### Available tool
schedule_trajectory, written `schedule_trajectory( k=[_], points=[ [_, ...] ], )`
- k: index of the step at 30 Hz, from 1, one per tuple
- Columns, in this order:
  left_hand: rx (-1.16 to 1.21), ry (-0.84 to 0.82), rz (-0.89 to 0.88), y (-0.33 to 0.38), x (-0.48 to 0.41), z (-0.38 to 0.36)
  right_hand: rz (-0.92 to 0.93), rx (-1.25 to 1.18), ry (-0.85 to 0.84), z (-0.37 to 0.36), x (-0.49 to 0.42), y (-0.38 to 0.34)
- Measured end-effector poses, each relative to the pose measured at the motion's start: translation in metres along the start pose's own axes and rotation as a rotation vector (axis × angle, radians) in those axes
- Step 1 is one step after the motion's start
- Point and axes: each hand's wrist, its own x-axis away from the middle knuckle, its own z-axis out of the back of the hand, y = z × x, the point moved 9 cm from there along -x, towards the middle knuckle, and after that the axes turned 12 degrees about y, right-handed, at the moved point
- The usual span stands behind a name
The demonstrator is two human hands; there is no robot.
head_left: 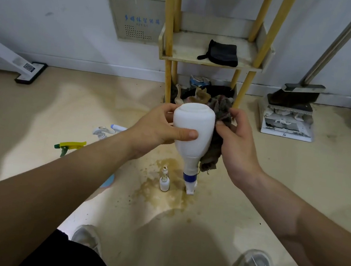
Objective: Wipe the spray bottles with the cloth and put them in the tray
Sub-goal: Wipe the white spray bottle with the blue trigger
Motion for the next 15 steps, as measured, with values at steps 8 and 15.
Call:
schedule_trajectory(
  k=[8,15],
  points=[
    [-0.097,0.216,-0.051,0.003,0.0,0.011,0.209,0.112,0.069,0.001,0.016,-0.015],
    [0.011,0.087,-0.084,0.006,-0.006,0.017,-0.001,-0.091,0.046,0.005,-0.003,-0.004]
  ],
)
